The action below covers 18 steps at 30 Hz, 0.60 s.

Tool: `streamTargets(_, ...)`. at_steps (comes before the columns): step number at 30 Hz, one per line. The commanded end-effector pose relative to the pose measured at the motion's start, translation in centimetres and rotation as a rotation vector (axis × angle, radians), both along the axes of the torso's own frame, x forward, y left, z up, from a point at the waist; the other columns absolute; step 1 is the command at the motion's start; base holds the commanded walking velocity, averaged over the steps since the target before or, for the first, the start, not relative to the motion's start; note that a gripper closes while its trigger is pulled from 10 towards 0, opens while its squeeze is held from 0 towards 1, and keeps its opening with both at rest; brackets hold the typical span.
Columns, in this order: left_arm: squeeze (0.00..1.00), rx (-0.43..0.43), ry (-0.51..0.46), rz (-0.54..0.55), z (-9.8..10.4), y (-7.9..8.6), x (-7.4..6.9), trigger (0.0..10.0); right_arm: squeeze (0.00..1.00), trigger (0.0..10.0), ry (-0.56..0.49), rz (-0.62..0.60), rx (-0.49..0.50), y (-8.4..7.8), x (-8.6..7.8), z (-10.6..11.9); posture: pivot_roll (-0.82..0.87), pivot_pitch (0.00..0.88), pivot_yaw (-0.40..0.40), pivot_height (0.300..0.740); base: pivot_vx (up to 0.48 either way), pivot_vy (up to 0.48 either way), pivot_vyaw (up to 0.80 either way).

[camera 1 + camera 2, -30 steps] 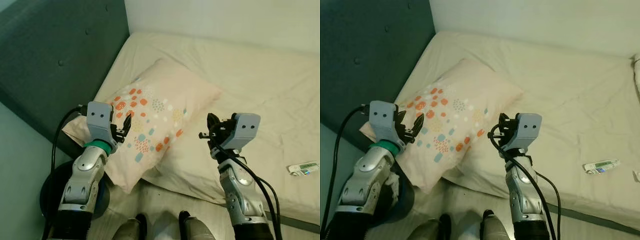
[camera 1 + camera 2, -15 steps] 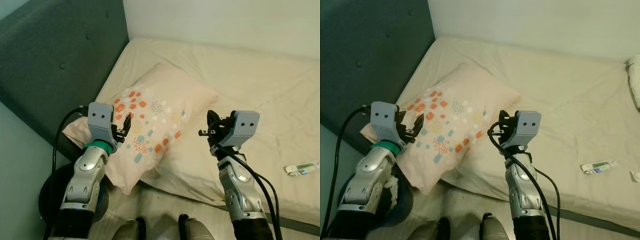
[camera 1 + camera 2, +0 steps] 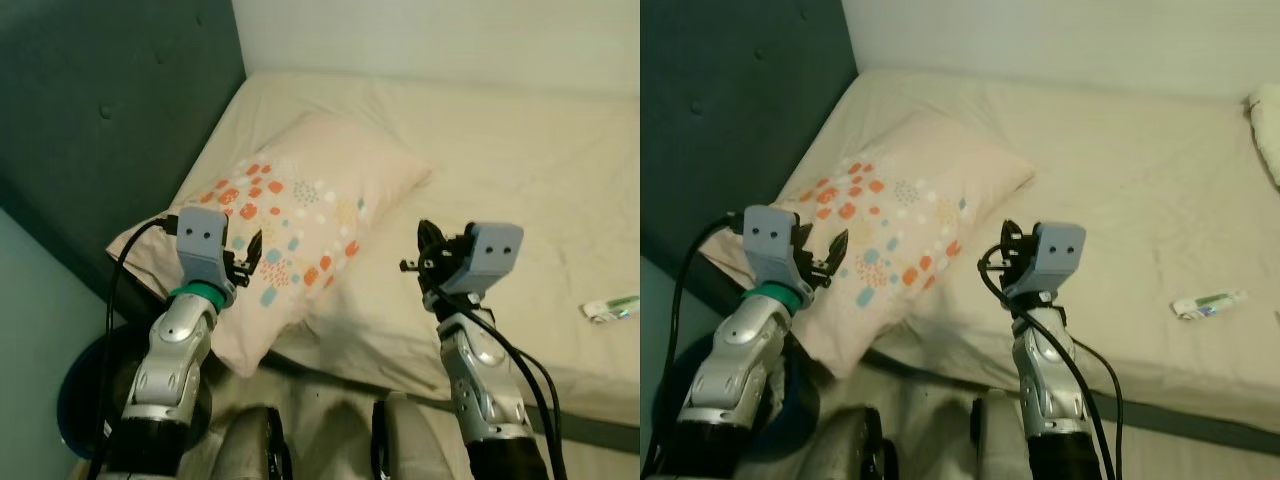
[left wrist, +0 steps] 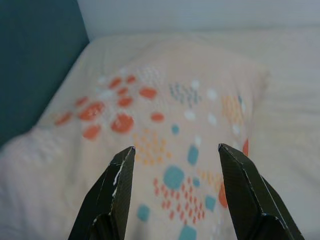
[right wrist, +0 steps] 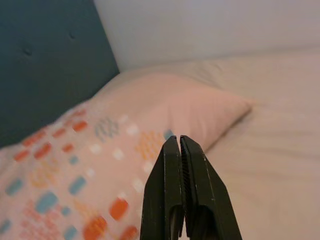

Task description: Clean up the room

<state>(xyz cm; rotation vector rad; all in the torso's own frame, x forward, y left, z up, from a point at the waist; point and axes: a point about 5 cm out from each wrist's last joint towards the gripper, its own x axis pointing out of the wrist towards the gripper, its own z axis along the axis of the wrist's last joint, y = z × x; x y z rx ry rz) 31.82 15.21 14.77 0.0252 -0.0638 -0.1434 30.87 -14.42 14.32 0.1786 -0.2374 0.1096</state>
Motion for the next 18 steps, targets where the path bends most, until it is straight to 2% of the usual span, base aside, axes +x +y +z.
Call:
streamTargets(1,0.0,0.013,0.025,0.005,-0.7,0.3,-0.2,10.0,0.0,10.0,0.024,-0.011,0.009,-0.1,-0.1,-0.7,-0.08,0.117,0.121,0.565,0.0,0.0,0.0)
streamTargets(12,0.0,0.006,0.049,0.025,-1.2,0.7,-0.4,10.0,0.0,10.0,0.028,-0.008,0.013,-0.1,-0.3,-0.9,-0.08,0.126,0.123,0.511,0.0,0.0,0.0)
streamTargets(15,0.0,0.005,0.056,0.03,-1.3,0.8,-0.4,10.0,0.0,10.0,0.028,-0.008,0.013,-0.1,-0.3,-0.9,-0.08,0.133,0.124,0.511,0.0,0.0,0.0)
streamTargets(18,0.0,-0.018,0.087,0.084,-1.9,1.6,-0.5,10.0,0.0,10.0,0.031,-0.003,0.015,-0.1,-0.5,-1.0,-0.08,0.139,0.124,0.511,0.0,0.0,0.0)
